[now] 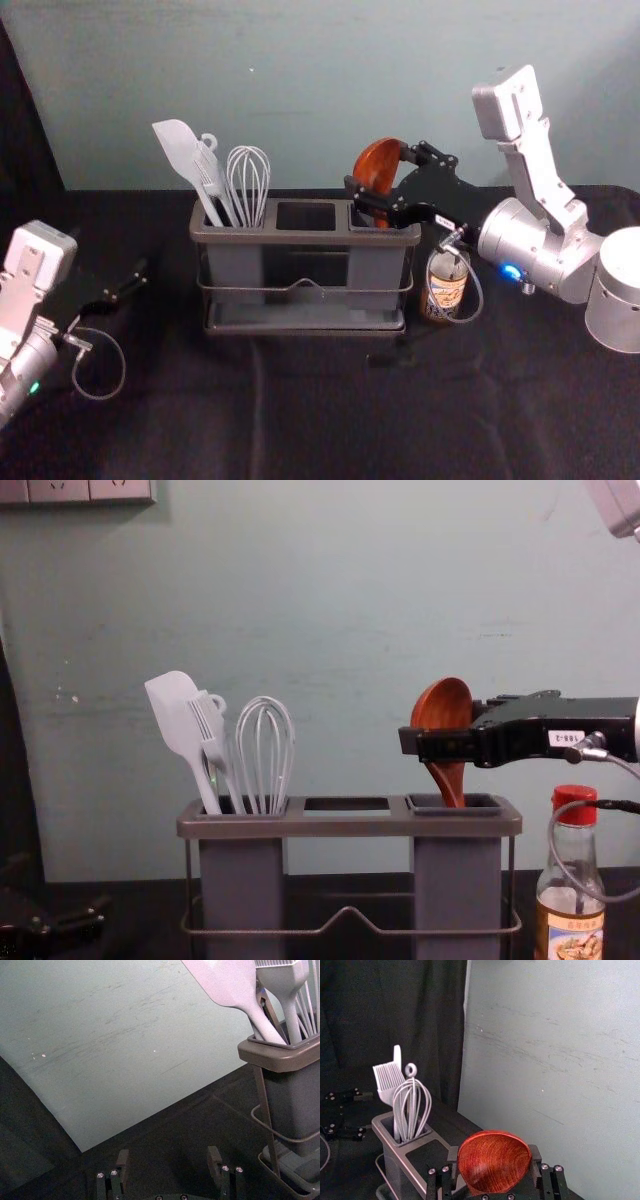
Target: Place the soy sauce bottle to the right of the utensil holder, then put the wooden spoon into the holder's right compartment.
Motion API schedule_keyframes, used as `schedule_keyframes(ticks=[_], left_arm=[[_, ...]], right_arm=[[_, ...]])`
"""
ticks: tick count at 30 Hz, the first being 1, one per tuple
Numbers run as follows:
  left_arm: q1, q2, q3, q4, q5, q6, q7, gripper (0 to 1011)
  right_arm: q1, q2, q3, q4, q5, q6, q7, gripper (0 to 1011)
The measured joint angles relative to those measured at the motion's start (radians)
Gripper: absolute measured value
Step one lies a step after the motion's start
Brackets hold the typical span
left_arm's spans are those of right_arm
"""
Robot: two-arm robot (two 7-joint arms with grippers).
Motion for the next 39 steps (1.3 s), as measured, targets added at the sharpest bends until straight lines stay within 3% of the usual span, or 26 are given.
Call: schedule_keyframes(ticks=[21, 30, 39], left_arm=[[0.000, 0.000, 0.000, 0.000, 0.000, 0.000, 0.000, 1011], [0.000, 0.000, 0.000, 0.000, 0.000, 0.000, 0.000, 1011], [0.000, 0.000, 0.000, 0.000, 0.000, 0.000, 0.000, 1011]], right_arm=[[0.003, -0.002, -0.006, 0.011, 0.000, 0.006, 0.003, 836], [0.004, -0.002, -0.005, 0.010, -0.001, 0.006, 0.003, 1003], [0.004, -0.002, -0.005, 0.009, -0.001, 0.006, 0.004, 1003]])
